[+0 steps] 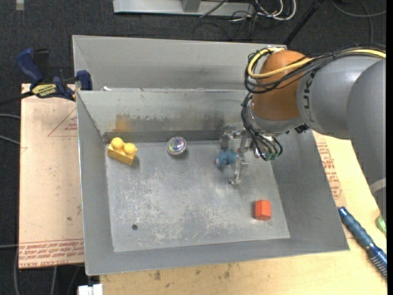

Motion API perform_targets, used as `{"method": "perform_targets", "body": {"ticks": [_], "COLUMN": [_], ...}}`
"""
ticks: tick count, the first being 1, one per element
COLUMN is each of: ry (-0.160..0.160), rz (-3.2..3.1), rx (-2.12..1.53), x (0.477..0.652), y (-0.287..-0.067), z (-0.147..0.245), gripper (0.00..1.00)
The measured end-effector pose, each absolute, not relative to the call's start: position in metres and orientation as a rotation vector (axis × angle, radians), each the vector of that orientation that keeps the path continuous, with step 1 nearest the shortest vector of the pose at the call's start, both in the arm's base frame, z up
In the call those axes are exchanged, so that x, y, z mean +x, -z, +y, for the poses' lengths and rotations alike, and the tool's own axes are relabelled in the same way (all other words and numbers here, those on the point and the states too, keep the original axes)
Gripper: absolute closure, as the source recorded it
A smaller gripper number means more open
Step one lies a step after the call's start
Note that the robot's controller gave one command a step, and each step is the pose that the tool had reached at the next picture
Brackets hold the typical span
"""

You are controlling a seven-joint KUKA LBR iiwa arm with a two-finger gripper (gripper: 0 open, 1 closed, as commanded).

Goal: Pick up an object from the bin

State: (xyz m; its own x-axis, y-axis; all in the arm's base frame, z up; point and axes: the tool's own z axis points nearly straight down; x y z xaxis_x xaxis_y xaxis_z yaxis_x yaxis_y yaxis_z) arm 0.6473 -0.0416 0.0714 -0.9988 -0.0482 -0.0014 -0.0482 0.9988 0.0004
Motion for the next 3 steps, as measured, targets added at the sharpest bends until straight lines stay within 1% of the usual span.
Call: {"method": "perform_targets", "body": {"ticks": [1, 2, 3], "ry": [-0.001, -0.001, -0.001], "rz": [3.138, 3.129, 3.128], "rx": [-0.078, -0.036, -0.042], "x": [0.648, 0.64, 0.638], "y": [-0.074, -0.169, -0.253], "z": [-0.041, -0.035, -0.025], "gripper": [1.0, 1.0, 1.0]}}
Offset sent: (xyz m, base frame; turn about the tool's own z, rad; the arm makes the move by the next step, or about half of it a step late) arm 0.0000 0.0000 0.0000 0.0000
